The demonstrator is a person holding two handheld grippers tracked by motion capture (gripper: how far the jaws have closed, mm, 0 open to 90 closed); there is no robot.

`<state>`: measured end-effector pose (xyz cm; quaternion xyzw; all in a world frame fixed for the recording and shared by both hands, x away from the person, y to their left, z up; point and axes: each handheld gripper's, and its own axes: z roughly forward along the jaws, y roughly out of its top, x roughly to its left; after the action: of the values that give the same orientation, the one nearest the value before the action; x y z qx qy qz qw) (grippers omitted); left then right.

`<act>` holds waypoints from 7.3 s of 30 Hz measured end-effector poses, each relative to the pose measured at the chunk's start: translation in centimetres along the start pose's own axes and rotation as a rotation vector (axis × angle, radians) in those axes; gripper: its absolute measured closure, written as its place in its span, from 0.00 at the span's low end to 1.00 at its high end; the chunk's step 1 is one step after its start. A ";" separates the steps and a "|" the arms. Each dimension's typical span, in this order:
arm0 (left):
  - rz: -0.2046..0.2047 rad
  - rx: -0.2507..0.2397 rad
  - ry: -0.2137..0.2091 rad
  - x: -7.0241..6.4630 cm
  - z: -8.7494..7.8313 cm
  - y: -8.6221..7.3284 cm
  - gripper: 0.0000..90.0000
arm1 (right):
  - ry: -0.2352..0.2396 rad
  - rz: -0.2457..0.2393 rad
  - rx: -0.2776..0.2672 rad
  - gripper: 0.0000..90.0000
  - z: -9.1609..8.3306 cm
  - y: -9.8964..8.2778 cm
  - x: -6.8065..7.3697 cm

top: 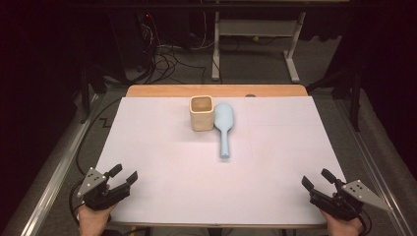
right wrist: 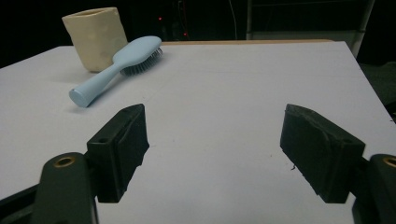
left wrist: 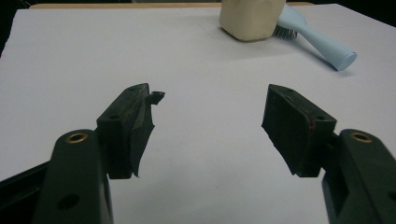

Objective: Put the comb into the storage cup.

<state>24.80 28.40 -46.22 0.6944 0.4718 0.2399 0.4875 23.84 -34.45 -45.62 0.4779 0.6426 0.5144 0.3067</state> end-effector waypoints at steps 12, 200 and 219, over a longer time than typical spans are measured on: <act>0.001 0.003 -0.003 -0.1 0.1 -0.1 0.39 | 0.002 -0.001 -0.005 0.26 0.0 0.0 0.0; 0.021 0.024 -0.032 -0.5 1.2 0.3 0.38 | 0.264 -0.055 0.159 0.22 15.6 6.0 8.9; 0.027 0.021 -0.038 -0.6 1.2 0.4 0.38 | 0.314 -0.143 0.407 0.33 18.9 8.2 10.9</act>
<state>25.63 27.29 -46.30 0.7102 0.4556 0.2281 0.4858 39.16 -17.23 -42.03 0.3974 0.8047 0.4195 0.1362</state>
